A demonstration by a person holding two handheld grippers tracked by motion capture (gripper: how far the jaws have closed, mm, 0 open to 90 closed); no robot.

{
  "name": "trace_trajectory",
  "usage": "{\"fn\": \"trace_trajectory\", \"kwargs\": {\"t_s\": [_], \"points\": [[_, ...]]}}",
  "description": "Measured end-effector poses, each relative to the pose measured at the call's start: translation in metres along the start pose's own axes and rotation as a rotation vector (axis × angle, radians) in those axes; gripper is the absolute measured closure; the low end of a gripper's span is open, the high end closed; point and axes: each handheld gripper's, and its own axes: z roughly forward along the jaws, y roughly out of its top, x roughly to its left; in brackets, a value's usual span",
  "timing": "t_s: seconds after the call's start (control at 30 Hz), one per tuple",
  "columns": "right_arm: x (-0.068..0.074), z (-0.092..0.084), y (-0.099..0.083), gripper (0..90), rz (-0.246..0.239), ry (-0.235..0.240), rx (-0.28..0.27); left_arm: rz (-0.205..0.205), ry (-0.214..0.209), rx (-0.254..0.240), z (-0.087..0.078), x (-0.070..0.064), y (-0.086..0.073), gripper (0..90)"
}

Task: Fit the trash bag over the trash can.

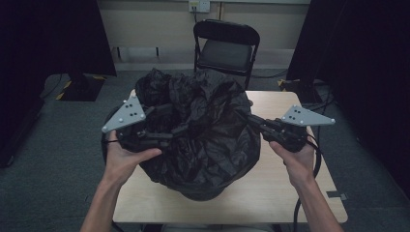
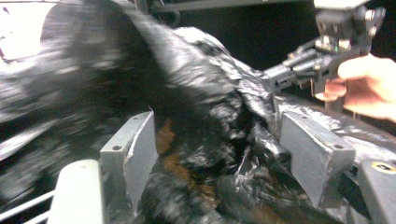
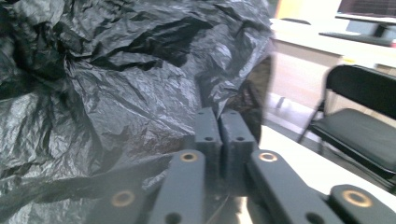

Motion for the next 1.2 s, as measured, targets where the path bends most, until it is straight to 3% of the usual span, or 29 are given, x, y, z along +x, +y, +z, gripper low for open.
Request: {"fn": "trace_trajectory", "kwargs": {"t_s": [0.23,0.4,0.57,0.63,0.8,0.9,1.0,1.2], "points": [[-0.013,-0.004,-0.015,90.0,0.015,-0.079,0.035,-0.061,0.080,-0.061,-0.021,0.022,-0.008,27.7],[-0.016,-0.005,-0.028,90.0,0.020,-0.081,0.039,-0.093,0.164,-0.037,-0.022,0.036,-0.023,25.9],[-0.015,-0.002,-0.040,90.0,0.016,-0.106,0.083,-0.183,0.132,-0.063,-0.017,0.050,-0.040,23.4],[-0.017,-0.001,-0.048,90.0,0.025,-0.111,0.098,-0.212,0.088,-0.094,-0.019,0.053,-0.045,28.9],[-0.020,0.005,-0.072,90.0,0.048,-0.112,0.137,-0.249,0.025,-0.092,-0.022,0.057,-0.054,46.0],[-0.019,0.010,-0.086,90.0,0.055,-0.098,0.138,-0.240,-0.021,-0.110,-0.018,0.054,-0.056,63.1],[-0.019,0.011,-0.098,90.0,0.086,-0.100,0.136,-0.197,0.010,-0.069,-0.017,0.050,-0.057,74.1],[-0.018,0.007,-0.108,90.0,0.083,-0.098,0.138,-0.211,-0.004,-0.066,-0.019,0.048,-0.061,78.3]]}}
